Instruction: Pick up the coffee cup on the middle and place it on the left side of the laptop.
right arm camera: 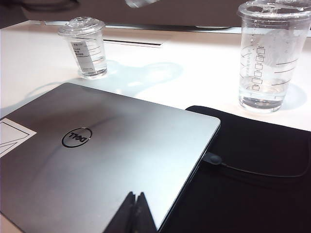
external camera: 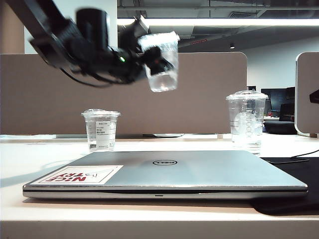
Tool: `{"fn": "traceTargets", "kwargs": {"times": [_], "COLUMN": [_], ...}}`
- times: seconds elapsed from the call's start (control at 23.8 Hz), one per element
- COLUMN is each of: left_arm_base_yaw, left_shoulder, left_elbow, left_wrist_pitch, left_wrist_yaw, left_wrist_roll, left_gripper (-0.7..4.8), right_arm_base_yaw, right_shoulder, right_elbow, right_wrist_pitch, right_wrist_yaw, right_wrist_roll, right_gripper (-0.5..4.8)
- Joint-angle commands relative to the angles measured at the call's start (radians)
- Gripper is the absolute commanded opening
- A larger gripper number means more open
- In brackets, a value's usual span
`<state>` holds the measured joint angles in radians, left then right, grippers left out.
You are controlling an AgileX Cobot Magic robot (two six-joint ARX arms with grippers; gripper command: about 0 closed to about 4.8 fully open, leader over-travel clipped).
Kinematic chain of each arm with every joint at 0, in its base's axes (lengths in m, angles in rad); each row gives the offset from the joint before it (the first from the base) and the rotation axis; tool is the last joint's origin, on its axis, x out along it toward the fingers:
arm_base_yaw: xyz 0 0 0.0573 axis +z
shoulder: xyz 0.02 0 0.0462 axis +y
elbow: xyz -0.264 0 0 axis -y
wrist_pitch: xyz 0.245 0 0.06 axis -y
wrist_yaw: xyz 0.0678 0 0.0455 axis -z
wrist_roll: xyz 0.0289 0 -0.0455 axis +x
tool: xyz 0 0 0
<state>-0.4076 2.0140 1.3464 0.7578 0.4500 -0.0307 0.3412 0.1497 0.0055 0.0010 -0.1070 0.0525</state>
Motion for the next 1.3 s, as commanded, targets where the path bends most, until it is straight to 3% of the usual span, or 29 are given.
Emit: {"fn": "traceTargets", "kwargs": {"times": [0.04, 0.25, 0.5, 0.71, 0.97, 1.18, 1.3], "left_arm_base_yaw": [0.031, 0.096, 0.155, 0.163, 0.163, 0.204, 0.241], "left_shoulder": [-0.091, -0.256, -0.544, -0.756, -0.721, -0.645, -0.552], "left_elbow": [-0.057, -0.208, -0.509, -0.803, -1.078, -1.137, -1.138], "left_wrist_pitch": [-0.001, -0.047, -0.048, -0.060, 0.183, 0.245, 0.348], "left_wrist_yaw": [-0.011, 0.000, -0.014, -0.183, -0.308, -0.315, -0.309], "left_wrist_roll": [0.049, 0.045, 0.051, 0.089, 0.049, 0.031, 0.010], "left_gripper": [3.13, 3.14, 3.14, 3.14, 3.13, 3.12, 3.12], "right_arm_base_yaw": [0.002, 0.002, 0.002, 0.002, 0.002, 0.008, 0.061], "right_shoulder": [-0.005, -0.031, -0.053, -0.053, -0.052, -0.048, -0.031], "right_elbow": [-0.004, -0.004, -0.004, -0.004, -0.004, -0.004, -0.004], "right_wrist_pitch": [0.018, 0.018, 0.018, 0.019, 0.018, 0.018, 0.019], "right_wrist_yaw": [0.000, 0.000, 0.000, 0.000, 0.000, 0.000, 0.000], "right_wrist_roll": [-0.001, -0.001, -0.001, -0.001, -0.001, -0.001, -0.001], "right_gripper": [-0.05, -0.05, -0.05, -0.05, -0.05, -0.05, -0.05]}}
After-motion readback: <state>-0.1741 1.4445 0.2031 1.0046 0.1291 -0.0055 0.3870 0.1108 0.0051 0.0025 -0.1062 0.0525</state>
